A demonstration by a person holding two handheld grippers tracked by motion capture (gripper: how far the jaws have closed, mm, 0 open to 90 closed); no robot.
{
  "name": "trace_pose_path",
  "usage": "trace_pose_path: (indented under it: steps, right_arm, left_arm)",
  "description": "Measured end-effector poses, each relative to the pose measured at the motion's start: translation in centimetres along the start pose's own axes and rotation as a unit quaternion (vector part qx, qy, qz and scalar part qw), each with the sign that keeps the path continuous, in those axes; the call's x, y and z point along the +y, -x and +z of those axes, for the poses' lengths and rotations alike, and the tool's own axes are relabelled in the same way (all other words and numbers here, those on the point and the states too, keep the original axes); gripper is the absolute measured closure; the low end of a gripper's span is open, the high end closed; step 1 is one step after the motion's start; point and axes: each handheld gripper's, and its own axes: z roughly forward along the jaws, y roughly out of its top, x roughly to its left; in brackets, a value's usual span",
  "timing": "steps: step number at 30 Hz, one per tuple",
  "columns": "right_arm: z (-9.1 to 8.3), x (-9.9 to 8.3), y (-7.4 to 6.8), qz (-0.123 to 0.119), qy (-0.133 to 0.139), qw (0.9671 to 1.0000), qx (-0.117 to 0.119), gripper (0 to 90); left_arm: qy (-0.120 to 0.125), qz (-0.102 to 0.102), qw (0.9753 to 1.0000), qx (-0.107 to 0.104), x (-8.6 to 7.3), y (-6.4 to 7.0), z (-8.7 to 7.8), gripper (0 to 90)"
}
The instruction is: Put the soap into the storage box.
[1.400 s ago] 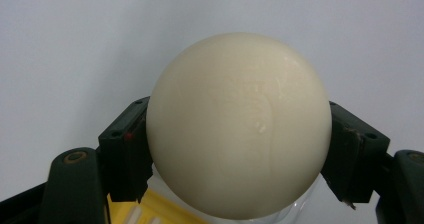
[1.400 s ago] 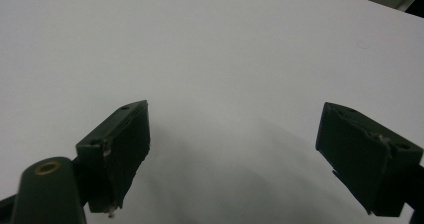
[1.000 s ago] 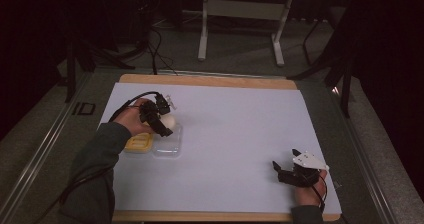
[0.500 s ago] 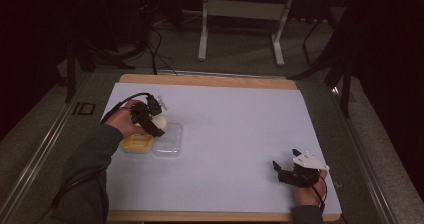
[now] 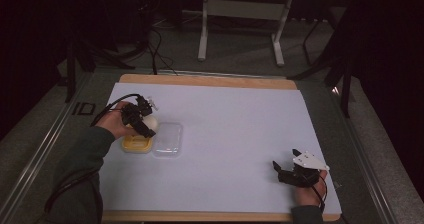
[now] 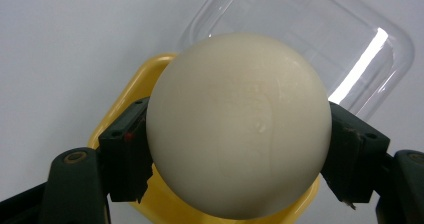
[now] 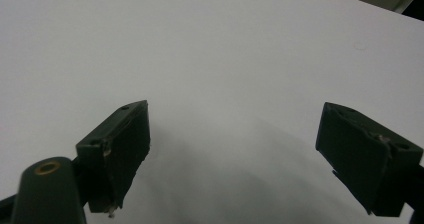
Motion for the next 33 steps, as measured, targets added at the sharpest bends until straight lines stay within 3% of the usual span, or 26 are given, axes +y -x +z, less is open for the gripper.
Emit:
trace_pose_path:
  steps: [33]
  right_arm:
    - [0.0,0.0,0.0,-0.001,0.0,1.0,-0.001,14.1]
  left_arm:
    - [-0.024,-0.018,0.9995,-0.004,-2.1,-1.0,1.5,25.5]
